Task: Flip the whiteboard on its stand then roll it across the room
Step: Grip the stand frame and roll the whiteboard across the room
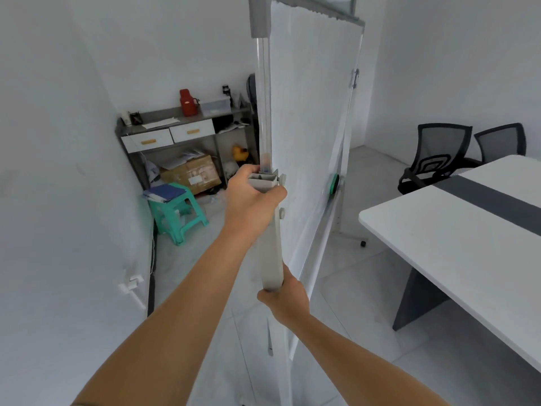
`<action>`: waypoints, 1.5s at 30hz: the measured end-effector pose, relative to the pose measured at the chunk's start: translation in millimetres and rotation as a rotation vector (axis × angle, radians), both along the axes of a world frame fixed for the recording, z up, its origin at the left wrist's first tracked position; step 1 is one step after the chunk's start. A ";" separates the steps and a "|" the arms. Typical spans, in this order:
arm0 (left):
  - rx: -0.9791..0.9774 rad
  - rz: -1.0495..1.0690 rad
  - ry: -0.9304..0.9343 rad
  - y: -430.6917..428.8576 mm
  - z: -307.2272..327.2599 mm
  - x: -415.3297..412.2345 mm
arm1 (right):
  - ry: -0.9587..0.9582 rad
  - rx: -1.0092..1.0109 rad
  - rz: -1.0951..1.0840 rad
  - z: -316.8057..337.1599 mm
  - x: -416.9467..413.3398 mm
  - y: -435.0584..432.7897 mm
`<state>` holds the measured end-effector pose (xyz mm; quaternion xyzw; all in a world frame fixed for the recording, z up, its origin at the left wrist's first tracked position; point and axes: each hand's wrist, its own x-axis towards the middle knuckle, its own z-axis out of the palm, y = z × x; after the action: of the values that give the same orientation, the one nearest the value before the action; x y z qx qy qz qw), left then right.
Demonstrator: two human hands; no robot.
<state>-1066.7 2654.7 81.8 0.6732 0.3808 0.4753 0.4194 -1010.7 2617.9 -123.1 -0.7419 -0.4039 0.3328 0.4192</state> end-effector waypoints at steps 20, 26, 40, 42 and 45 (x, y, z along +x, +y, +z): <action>0.000 -0.166 -0.030 377.3 -2.3 195.8 | 0.050 0.010 -0.134 4.8 189.1 360.7; -0.030 -0.189 -0.021 476.4 -0.3 254.6 | -0.010 0.012 -0.140 8.4 249.6 460.4; -0.008 -0.368 -0.035 725.3 0.4 384.7 | -0.019 0.006 -0.283 7.9 376.0 705.7; -0.003 -0.388 -0.019 764.7 0.0 402.4 | -0.016 -0.008 -0.313 9.9 391.4 742.3; -0.023 -0.430 -0.014 818.0 1.5 428.3 | -0.008 -0.030 -0.336 13.0 415.7 793.5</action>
<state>-638.4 3472.7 83.3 0.7309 0.2310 0.3751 0.5213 -595.0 3411.4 -110.1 -0.8064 -0.2710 0.2612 0.4561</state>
